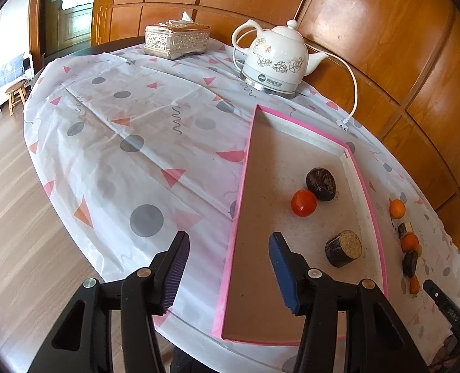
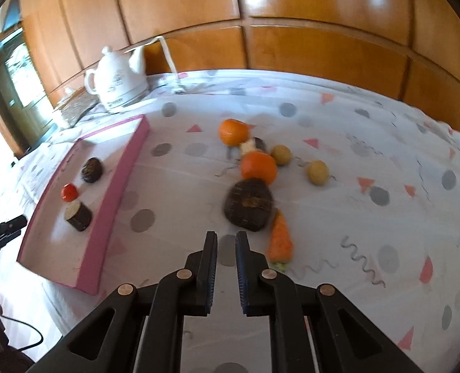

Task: Organize fruits
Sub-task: 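Close the right gripper on the orange carrot, then carry the carrot with the right gripper into the pink tray and release, then reach the left gripper past the tray toward the large orange, then close the left gripper on the large orange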

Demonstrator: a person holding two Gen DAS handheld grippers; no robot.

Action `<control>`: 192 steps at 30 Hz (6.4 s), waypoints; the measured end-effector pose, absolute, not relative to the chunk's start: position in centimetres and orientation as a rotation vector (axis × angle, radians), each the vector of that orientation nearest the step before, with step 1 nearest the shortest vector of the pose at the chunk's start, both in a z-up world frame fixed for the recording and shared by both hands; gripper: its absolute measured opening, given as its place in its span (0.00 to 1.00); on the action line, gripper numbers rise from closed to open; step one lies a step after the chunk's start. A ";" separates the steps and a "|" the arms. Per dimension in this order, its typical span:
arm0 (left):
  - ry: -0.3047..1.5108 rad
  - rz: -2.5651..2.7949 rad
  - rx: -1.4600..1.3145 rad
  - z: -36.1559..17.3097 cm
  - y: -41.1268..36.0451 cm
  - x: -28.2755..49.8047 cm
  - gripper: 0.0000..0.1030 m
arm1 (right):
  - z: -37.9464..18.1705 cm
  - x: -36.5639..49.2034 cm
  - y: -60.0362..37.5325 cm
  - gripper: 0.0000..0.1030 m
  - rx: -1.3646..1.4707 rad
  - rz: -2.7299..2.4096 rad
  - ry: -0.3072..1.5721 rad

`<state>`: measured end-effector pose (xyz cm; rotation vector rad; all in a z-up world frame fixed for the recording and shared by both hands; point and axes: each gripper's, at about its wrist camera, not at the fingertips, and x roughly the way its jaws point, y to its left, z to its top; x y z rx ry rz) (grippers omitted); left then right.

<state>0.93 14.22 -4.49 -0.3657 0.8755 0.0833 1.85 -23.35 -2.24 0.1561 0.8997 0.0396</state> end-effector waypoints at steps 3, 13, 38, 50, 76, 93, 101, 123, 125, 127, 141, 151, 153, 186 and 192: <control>0.875 0.087 -0.375 -4.6 14.5 1.0 0.54 | -2.5 1.3 -25.9 0.22 0.234 -0.015 0.909; 0.886 0.090 -0.373 -4.8 14.4 1.1 0.55 | -4.0 -0.4 -31.2 0.29 0.316 -0.110 0.959; 0.894 0.095 -0.376 -5.3 14.8 1.3 0.58 | -1.8 1.4 -26.0 0.21 0.183 0.002 0.922; 0.892 0.097 -0.382 -5.3 14.8 1.1 0.58 | 0.5 2.7 -13.8 0.21 0.067 0.368 0.906; 0.907 0.099 -0.386 -5.9 15.0 1.3 0.58 | -3.9 4.5 -5.8 0.24 -0.080 0.509 1.059; 0.893 0.092 -0.368 -5.2 14.5 1.2 0.58 | -0.9 1.4 -13.8 0.25 0.048 0.246 0.909; 0.891 0.088 -0.351 -5.0 14.1 1.2 0.58 | -2.8 0.7 -20.9 0.28 0.158 0.012 0.945; 0.892 0.057 -0.274 -3.6 11.5 2.4 0.58 | -6.2 -3.4 -37.1 0.28 0.275 -0.532 0.911; 0.889 0.041 -0.265 -3.2 10.9 2.7 0.58 | -6.2 -3.6 -37.7 0.28 0.279 -0.561 0.898; 0.885 0.022 -0.257 -2.7 10.3 3.0 0.58 | -6.4 -3.7 -38.3 0.30 0.278 -0.591 0.887; 0.864 -0.220 -0.140 0.8 0.6 7.7 0.58 | -6.8 -4.2 -40.7 0.36 0.329 -0.637 0.849; 0.931 -0.381 -0.098 -0.2 -8.3 12.7 0.52 | -6.8 -4.3 -40.8 0.43 0.347 -0.624 0.856; 0.955 -0.397 -0.094 -0.9 -9.7 13.7 0.49 | -6.9 -4.3 -40.7 0.47 0.349 -0.617 0.859; 1.114 -0.430 -0.191 -6.7 -15.0 19.4 0.37 | -6.9 -4.0 -40.5 0.54 0.343 -0.595 0.850; 1.088 -0.450 -0.159 -6.0 -13.1 15.2 0.37 | -6.9 -4.0 -40.5 0.54 0.342 -0.594 0.850</control>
